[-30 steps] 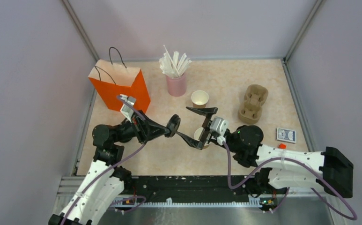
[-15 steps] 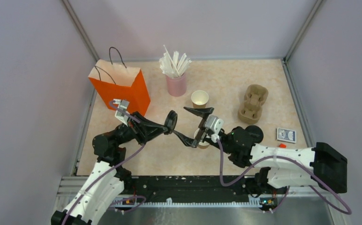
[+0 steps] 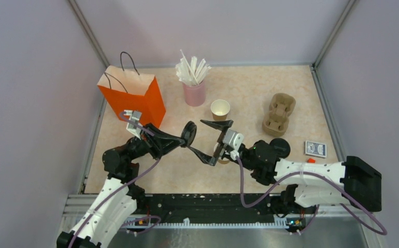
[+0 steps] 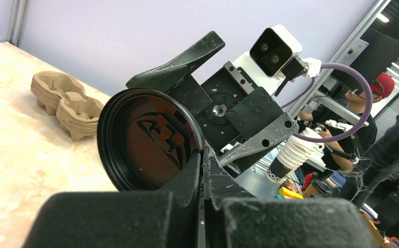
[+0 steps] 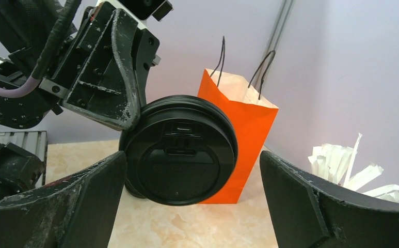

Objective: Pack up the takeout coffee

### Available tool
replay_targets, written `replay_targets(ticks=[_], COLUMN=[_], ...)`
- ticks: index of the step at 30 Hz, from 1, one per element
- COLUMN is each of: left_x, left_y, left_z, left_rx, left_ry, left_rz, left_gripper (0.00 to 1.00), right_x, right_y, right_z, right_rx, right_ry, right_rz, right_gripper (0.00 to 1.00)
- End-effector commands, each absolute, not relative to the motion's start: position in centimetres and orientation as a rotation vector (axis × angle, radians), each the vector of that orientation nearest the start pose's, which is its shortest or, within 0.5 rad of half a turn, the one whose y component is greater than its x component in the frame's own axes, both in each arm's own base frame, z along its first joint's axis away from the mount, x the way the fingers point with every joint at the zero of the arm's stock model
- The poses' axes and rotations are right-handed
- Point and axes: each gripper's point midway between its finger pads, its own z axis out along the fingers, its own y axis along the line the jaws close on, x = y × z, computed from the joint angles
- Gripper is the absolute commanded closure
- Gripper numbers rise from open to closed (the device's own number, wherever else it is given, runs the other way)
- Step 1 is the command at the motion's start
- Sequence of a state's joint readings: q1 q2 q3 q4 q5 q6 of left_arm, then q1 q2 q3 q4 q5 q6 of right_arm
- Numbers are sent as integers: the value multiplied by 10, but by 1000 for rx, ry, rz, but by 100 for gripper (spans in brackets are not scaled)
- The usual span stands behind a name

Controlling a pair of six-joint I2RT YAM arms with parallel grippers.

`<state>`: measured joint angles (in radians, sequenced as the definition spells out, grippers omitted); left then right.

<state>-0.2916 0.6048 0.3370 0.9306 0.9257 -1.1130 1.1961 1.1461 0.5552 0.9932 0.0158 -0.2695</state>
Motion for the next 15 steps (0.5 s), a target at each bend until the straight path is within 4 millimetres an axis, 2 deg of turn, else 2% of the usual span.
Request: replay_targets(ticks=[1,7,15], left_x=[125,121,120], left_y=[-208,-208,-207], left_z=[341,344,343], left_rx=[552,564,564], left_ry=[1215,1200,1198], left_rz=[-1601,-1601,-1600], left_gripper=[100,100,100], right_x=[142,141,147], right_y=[363,372,374], right_z=[354,355,355], right_rx=[-791,-794,-780], right_ry=[829,822,837], right_rz=[860,891,871], right_gripper=[2,2,2])
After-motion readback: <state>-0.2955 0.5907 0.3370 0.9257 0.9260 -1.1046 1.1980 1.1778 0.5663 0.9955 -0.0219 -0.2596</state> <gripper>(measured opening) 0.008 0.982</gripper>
